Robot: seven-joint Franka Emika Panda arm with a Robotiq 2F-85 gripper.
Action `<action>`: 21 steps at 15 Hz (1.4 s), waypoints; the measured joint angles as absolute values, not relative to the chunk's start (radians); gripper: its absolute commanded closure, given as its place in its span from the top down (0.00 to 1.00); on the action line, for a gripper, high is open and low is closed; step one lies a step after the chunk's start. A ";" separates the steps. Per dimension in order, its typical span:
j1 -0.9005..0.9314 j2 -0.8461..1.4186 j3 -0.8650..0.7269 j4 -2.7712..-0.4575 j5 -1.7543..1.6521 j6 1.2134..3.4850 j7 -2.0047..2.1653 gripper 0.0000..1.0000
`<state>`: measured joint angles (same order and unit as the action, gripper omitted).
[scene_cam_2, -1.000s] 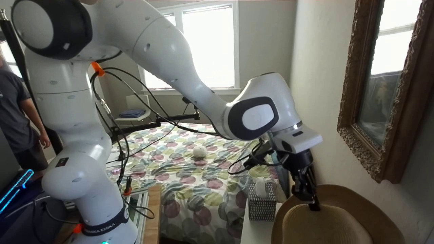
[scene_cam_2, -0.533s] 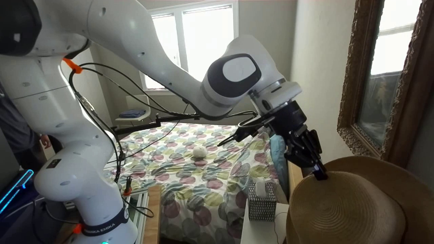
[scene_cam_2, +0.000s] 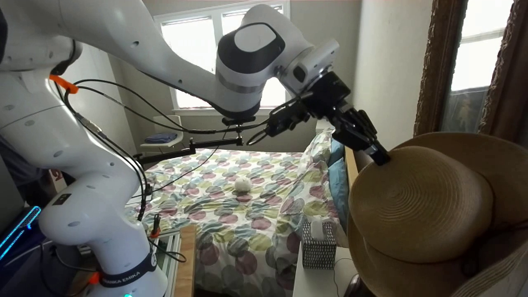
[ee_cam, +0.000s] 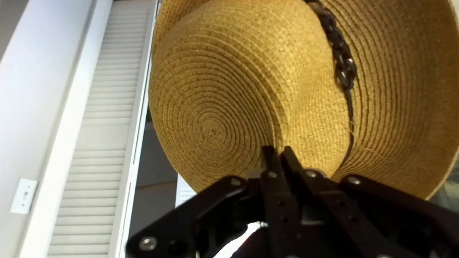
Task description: Hang the brown hat on the picture frame.
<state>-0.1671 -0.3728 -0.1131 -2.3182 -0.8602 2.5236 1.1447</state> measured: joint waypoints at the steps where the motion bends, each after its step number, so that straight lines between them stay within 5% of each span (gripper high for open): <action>1: -0.170 -0.399 -0.104 -2.327 -0.867 2.525 1.111 0.01; 21: -0.340 -0.539 0.022 -2.280 -1.047 2.627 1.231 0.01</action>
